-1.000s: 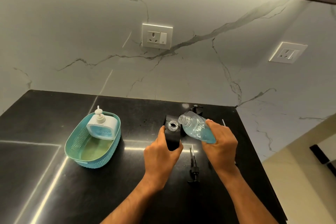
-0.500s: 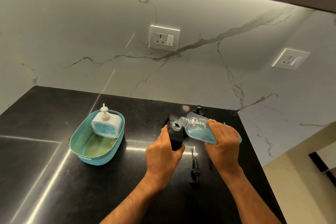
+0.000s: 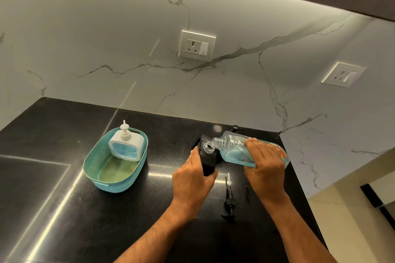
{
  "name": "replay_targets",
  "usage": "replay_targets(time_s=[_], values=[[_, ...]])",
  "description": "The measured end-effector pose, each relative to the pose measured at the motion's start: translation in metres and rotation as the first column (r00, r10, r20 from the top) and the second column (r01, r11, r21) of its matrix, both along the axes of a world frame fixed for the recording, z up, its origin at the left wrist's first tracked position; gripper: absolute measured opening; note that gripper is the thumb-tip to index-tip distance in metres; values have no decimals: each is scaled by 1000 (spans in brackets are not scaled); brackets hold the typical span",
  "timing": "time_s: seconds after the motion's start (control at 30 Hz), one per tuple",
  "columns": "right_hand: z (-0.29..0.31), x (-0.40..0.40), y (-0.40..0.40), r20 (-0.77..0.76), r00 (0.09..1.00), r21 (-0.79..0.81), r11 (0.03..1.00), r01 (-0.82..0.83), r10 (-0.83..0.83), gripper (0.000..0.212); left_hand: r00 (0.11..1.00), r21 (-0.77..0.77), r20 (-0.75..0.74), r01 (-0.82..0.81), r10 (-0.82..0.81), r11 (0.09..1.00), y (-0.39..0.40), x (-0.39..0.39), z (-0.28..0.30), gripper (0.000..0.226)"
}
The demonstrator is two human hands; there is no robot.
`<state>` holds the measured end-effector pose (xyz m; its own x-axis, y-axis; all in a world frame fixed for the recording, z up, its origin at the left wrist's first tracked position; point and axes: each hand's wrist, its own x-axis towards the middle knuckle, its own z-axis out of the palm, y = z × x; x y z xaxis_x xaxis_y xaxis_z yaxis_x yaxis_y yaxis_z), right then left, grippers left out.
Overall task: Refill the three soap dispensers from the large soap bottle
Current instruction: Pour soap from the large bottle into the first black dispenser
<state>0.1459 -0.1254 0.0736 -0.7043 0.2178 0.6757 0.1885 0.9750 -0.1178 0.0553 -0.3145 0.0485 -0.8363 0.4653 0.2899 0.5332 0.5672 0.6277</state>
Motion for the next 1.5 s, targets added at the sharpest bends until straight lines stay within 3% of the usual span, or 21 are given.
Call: replay_targets(time_s=[1.5], values=[[6,-7,9,3,1000,71,997,-7,6,64,1000,-1,-6,11,-11,1000,4,-7,-6,79]])
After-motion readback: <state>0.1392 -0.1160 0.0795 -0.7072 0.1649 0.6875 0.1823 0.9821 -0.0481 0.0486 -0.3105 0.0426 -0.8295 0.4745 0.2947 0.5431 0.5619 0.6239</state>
